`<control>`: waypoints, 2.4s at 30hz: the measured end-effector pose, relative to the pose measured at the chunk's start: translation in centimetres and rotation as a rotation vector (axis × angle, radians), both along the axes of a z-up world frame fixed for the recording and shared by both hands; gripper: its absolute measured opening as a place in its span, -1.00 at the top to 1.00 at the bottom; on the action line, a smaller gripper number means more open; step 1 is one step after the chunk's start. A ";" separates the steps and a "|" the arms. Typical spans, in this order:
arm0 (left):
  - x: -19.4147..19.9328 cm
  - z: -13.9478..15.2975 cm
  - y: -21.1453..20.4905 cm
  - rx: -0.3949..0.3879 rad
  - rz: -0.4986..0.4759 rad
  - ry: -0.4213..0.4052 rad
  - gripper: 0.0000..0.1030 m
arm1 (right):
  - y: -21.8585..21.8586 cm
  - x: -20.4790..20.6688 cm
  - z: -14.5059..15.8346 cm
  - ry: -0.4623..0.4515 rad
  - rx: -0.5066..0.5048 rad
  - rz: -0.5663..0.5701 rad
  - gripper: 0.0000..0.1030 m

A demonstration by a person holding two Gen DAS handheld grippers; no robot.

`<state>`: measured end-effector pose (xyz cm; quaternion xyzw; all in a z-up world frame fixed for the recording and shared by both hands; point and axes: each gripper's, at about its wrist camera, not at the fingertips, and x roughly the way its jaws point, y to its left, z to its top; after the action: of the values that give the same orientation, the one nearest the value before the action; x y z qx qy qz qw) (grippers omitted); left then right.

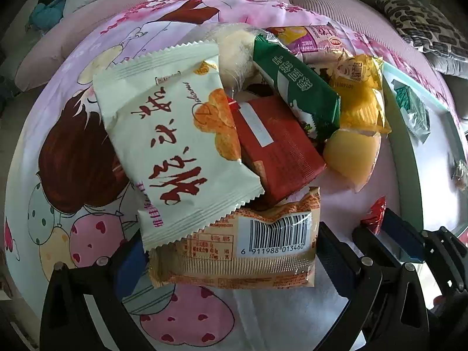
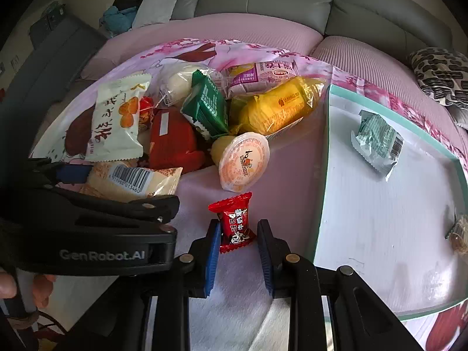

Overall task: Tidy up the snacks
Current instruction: 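Grasp the red candy packet with the right tool while the left tool grasps the beige bread packet, then carry both packets into the tray and open both tools to release them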

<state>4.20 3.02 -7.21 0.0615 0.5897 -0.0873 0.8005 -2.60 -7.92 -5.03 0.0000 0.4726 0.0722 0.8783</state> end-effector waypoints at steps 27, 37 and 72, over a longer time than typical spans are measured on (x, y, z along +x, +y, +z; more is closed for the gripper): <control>-1.8 7.1 2.0 -0.111 -0.001 -0.155 -0.54 | -2.6 -1.7 5.1 -0.158 0.076 -0.075 0.48; -2.3 10.0 0.9 -0.128 -0.024 -0.250 -0.54 | -3.6 -2.1 5.6 -0.175 0.093 -0.097 0.48; -5.7 8.3 -18.0 -0.160 -0.419 -0.353 -0.71 | -23.1 -6.7 3.6 -0.058 0.000 -0.714 0.45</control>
<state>-1.48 -14.98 1.11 0.1329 0.4069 -0.2849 0.8577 -9.31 -30.99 -1.46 0.1629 0.4175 -0.2393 0.8613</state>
